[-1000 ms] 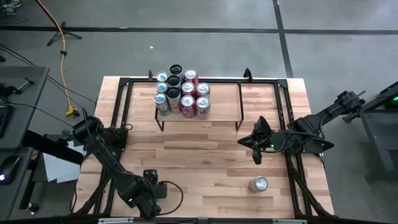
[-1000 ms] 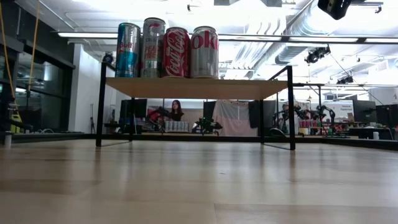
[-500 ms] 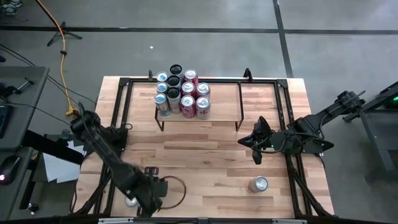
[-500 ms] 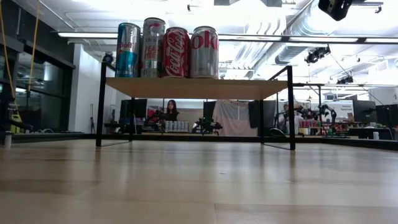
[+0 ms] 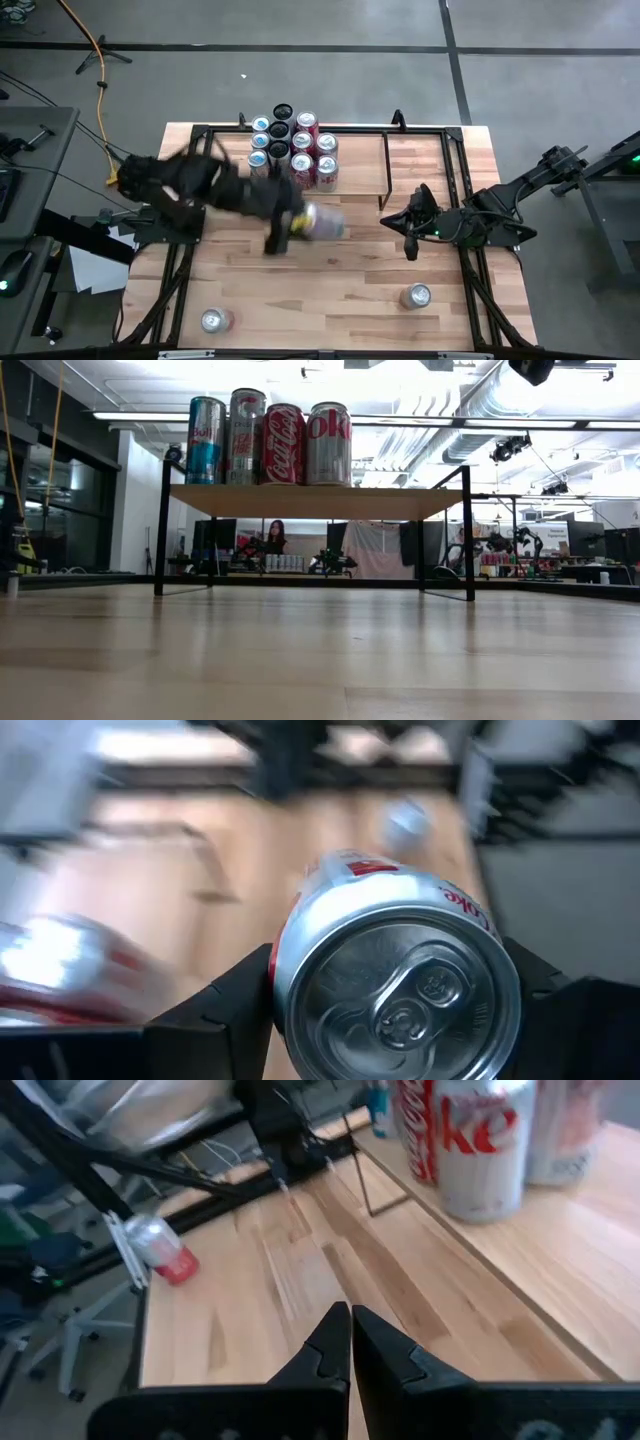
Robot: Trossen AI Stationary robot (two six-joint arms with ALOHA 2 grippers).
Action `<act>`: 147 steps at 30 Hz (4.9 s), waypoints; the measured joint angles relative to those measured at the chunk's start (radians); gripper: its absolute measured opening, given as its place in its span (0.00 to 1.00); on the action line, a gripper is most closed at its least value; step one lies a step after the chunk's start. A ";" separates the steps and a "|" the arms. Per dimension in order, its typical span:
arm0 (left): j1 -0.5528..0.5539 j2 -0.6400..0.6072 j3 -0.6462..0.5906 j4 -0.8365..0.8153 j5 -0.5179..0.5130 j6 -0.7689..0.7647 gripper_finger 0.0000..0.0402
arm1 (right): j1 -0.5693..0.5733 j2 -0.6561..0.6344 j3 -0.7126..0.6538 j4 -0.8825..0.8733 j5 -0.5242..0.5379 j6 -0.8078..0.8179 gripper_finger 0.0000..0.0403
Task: Place canned beverage on shelf
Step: Put the red-silver soda can aligned with the other red-silver soda cans on the shelf
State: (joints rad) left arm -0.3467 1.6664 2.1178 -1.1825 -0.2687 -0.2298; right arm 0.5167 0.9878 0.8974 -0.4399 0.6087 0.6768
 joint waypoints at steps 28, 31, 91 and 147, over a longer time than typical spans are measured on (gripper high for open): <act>0.505 0.386 0.200 0.065 0.031 0.385 0.50 | -0.085 0.000 0.000 0.479 0.464 -0.026 0.00; 0.529 0.407 0.200 0.069 0.053 0.411 0.50 | -0.169 0.000 0.000 0.456 0.411 0.066 0.00; 0.549 0.416 0.088 0.176 0.185 0.455 0.62 | -0.642 0.116 0.000 0.063 -0.329 0.336 0.00; 0.325 -0.051 -0.010 0.224 0.024 0.199 0.94 | -0.556 -0.064 0.000 0.139 -0.355 -0.029 0.00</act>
State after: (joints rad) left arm -0.0221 1.6150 2.1074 -0.9587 -0.2448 -0.0313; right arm -0.0389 0.9234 0.8970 -0.3007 0.2536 0.6476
